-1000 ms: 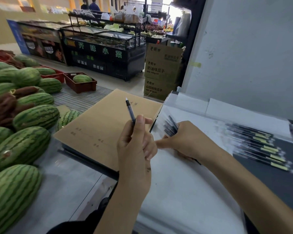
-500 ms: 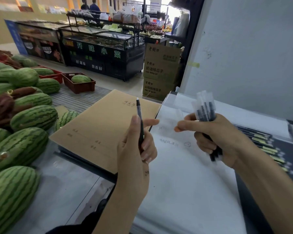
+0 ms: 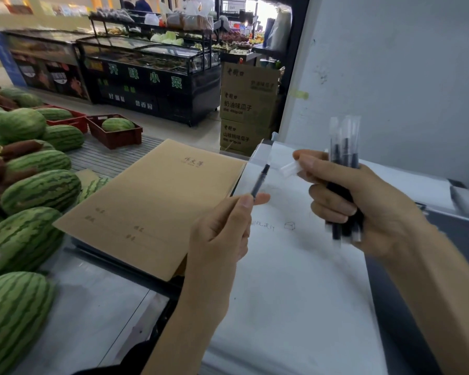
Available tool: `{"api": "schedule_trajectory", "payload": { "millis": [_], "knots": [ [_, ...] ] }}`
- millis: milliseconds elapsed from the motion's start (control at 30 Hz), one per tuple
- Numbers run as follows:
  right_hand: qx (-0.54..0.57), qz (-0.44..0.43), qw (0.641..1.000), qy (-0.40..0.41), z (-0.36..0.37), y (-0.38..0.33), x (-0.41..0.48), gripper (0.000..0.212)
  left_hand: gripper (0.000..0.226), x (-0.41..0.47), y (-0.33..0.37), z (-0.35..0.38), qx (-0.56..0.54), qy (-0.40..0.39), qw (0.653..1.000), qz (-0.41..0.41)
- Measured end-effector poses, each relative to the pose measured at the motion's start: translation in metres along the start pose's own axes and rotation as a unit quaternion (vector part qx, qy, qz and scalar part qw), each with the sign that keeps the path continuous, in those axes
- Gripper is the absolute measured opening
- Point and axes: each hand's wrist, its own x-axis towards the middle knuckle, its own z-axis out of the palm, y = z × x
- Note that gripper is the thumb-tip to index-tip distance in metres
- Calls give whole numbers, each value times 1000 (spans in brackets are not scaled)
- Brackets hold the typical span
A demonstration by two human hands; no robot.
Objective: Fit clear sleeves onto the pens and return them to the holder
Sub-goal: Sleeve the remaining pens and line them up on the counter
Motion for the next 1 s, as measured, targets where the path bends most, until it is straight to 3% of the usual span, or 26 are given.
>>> {"api": "schedule_trajectory", "payload": {
  "millis": [133,367,733,1000],
  "knots": [
    [20,1,999,-34,0,-1,-2,7,27,1,-1,0,-7,6,1000,2],
    [57,-8,998,-18,0,-1,-2,9,28,-1,1,0,8,-11,1000,12],
    [-7,-7,1000,3,0,-2,-3,17,23,-1,0,0,34,-13,999,18],
    [-31,-51,998,-1,0,-4,-4,9,21,-2,-1,1,68,3,997,25]
  ]
}}
